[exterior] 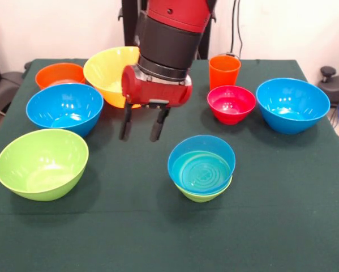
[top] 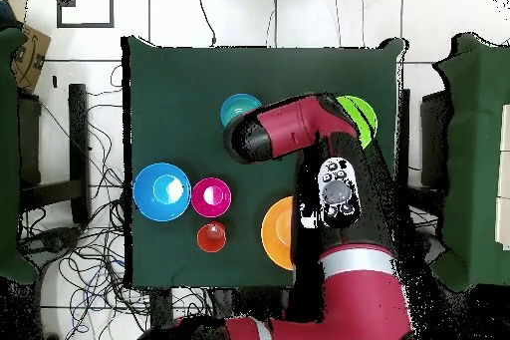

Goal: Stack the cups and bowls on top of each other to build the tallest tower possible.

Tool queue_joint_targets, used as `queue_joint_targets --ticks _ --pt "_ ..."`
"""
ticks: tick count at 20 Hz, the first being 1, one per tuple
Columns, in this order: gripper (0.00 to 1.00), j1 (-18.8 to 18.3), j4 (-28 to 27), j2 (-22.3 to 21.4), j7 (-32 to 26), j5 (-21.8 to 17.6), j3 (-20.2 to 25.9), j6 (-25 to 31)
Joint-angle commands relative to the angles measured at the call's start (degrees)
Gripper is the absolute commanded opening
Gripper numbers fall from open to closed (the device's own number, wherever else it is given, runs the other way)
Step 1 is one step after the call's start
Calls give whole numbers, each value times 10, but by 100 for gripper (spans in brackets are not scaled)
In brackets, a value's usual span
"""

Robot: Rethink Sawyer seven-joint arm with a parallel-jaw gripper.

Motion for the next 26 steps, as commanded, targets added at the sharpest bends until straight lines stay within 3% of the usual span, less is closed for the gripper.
queue_joint_targets --ticks 1,10,26 --pt "100 15 -32 59 -49 -52 0 37" --pt "100 1 -19 56 -53 -54 -12 6" --pt "100 -19 -30 62 -86 -61 -1 -2"
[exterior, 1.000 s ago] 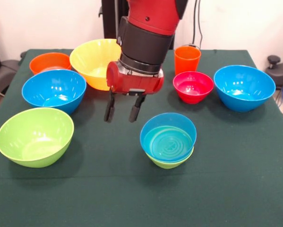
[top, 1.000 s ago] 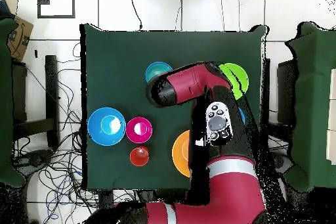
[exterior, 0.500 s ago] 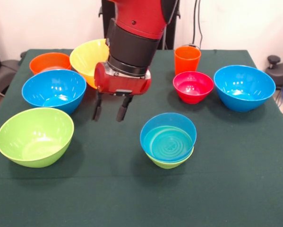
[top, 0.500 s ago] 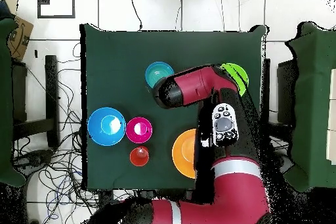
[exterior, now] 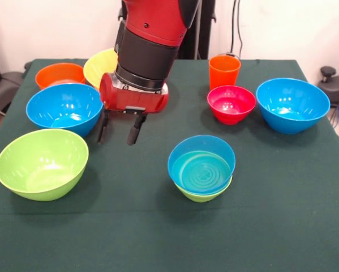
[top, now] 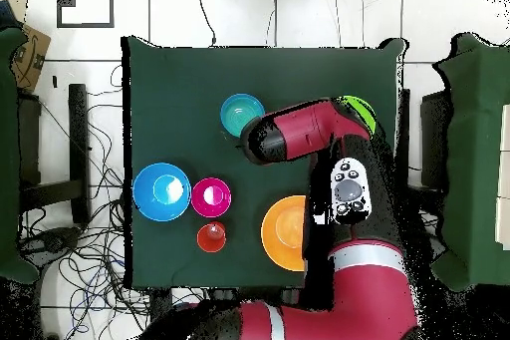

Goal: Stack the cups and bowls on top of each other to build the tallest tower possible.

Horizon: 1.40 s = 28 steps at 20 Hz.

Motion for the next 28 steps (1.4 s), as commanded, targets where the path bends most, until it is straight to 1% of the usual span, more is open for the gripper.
queue_joint_targets --ticks 1,6,10,20,23,25,28 --pt "100 -11 -18 40 -88 -53 28 0" --pt "100 -20 -20 46 -93 -61 31 -7" --pt "100 -29 -15 43 -105 -63 35 -9" --pt "100 -70 -3 42 -146 -74 60 -21" --pt "100 -80 2 46 -145 -77 67 -28" --pt "100 -82 2 52 -138 -72 76 -24" --pt "100 -76 -7 66 -115 -67 79 -19"
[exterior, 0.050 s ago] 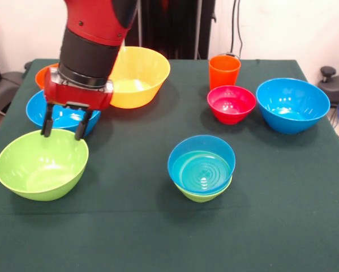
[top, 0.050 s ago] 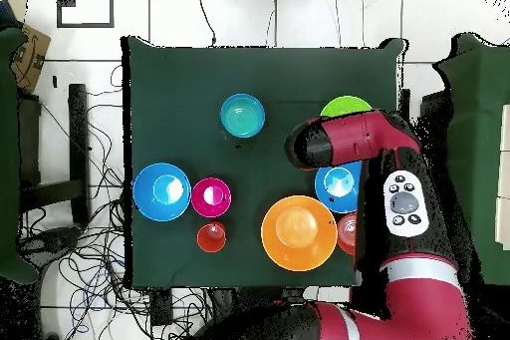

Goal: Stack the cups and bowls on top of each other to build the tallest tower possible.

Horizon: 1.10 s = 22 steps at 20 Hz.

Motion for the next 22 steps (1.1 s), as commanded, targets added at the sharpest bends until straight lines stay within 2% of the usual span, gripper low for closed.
queue_joint_targets --ticks 1,12,22 --pt "100 8 -7 64 -109 -43 70 -18" --pt "100 35 -8 64 -74 -41 61 -19" --pt "100 51 -9 54 -69 -51 42 -23"
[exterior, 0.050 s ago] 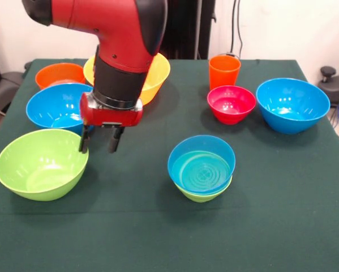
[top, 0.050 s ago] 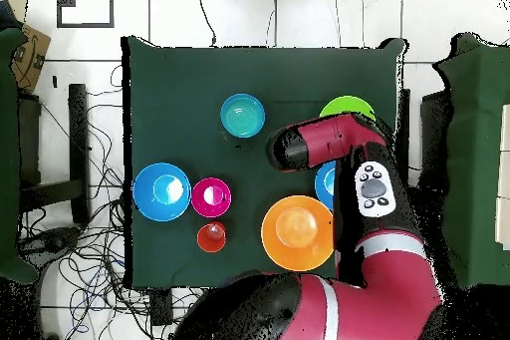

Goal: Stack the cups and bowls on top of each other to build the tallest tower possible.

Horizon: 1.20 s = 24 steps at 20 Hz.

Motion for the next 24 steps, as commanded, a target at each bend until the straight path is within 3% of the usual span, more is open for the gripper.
queue_joint_targets --ticks 1,16,24 --pt "100 22 -9 7 -69 -53 29 -24" --pt "100 34 -35 28 -52 -75 12 -20" --pt "100 34 -59 66 -38 -78 11 -30"
